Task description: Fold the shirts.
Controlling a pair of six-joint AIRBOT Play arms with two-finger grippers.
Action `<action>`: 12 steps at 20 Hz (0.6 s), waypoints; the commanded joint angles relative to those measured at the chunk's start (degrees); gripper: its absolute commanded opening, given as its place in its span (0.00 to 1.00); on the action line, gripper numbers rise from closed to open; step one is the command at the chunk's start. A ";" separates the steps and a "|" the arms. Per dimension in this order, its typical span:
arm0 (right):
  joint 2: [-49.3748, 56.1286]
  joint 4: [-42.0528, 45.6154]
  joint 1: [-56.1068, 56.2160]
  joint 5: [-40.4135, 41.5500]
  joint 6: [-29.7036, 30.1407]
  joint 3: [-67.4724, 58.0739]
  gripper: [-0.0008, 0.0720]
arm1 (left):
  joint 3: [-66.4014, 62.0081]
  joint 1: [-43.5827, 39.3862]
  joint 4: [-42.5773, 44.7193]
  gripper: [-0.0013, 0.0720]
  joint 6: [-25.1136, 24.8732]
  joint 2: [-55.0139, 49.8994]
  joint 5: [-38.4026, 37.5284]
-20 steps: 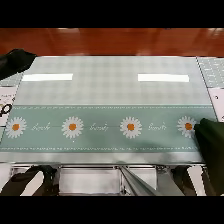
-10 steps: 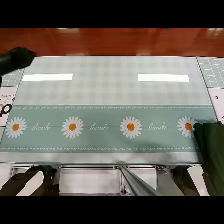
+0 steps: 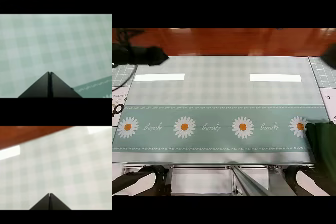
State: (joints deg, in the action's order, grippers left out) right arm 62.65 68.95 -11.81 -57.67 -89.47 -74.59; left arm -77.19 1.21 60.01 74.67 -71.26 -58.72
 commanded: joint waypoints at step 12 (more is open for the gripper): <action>19.21 12.37 10.49 -8.15 -4.37 -0.22 0.05 | 9.46 -0.76 6.08 0.04 5.97 -2.19 -4.81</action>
State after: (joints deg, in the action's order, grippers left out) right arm 81.30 80.44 -1.43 -65.89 -93.71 -74.76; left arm -68.10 0.34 65.89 80.42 -73.38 -63.40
